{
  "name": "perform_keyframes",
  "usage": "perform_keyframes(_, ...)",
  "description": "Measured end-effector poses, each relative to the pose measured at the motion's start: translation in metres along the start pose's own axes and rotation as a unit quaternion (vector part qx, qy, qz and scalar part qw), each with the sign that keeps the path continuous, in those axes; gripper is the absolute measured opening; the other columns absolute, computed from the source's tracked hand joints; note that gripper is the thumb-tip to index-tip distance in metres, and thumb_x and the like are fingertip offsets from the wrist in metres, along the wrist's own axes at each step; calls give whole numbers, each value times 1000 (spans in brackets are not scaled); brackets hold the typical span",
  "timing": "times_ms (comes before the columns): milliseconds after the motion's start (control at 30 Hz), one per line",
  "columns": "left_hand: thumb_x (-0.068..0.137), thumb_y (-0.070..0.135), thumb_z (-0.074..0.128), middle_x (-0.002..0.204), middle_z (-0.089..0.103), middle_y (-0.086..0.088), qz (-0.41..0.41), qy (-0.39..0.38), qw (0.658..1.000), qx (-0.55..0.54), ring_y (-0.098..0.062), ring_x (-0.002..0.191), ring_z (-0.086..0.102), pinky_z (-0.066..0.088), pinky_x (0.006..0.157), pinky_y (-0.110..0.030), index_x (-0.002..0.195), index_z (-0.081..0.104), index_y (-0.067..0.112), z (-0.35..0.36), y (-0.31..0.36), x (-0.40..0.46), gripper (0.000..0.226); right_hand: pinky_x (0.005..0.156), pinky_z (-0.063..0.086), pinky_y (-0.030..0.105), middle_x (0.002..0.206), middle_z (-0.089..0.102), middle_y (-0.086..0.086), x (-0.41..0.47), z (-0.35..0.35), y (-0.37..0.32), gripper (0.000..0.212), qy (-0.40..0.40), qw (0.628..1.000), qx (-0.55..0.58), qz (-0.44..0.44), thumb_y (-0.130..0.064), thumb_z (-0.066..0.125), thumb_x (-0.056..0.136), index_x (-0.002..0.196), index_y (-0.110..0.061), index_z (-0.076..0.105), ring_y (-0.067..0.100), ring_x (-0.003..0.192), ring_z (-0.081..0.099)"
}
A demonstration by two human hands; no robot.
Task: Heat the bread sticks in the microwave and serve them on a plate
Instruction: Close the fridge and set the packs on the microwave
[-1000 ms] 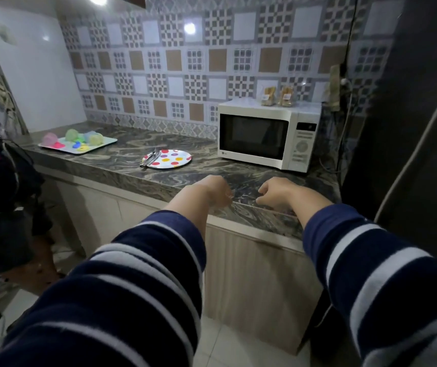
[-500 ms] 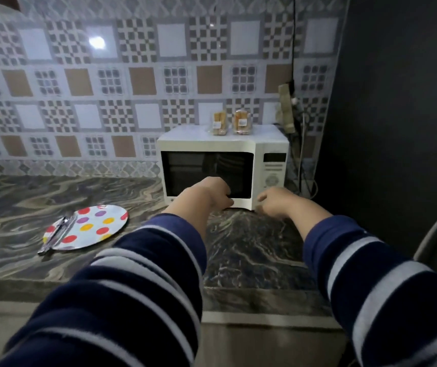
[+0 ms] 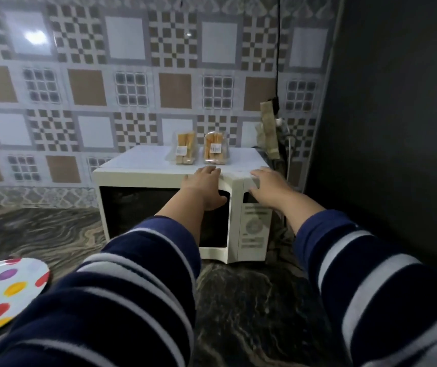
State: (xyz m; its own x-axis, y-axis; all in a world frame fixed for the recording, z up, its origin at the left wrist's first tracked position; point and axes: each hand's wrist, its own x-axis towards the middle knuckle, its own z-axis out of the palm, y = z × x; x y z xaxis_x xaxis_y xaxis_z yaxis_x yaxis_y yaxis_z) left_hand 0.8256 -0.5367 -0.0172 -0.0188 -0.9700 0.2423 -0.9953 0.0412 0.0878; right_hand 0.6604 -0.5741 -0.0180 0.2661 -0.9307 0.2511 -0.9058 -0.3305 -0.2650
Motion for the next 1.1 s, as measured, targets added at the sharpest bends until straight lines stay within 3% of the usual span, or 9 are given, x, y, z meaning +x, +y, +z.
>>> perform_keyframes(100,87,42,59,156,23,1,-6,13,1000,21,-21,143,23,16,116,-51,148,28,22,8,-2,26,71,109,30,39,153,31,5,30,5,8,49,-15,1000,-16,-17,-23,46,98,146,-16,35,26,139,30)
perform_keyframes(233,83,38,62,143,38,-1,1,80,995,65,-23,132,38,29,109,-45,137,45,24,19,-3,41,58,107,34,34,148,44,5,47,9,17,44,3,1000,5,-22,-27,48,98,141,-21,45,29,132,42)
perform_keyframes(433,84,30,65,134,43,-3,-18,163,979,118,-23,119,46,42,94,-34,132,43,16,38,8,43,55,106,35,34,147,46,1,46,10,23,42,26,999,8,-33,-29,49,98,140,-24,47,27,132,43)
perform_keyframes(700,82,35,70,132,48,-2,-39,153,964,214,-21,121,48,36,102,-35,133,41,16,27,13,55,62,104,36,36,147,45,2,48,9,21,41,16,1000,6,-21,-27,49,99,140,-27,47,29,132,42)
perform_keyframes(1100,87,27,63,131,52,-3,-36,147,963,221,-21,120,50,37,99,-34,133,44,14,22,14,53,51,102,39,36,146,46,4,49,11,23,41,16,1000,-9,-24,-27,48,98,139,-28,48,29,129,46)
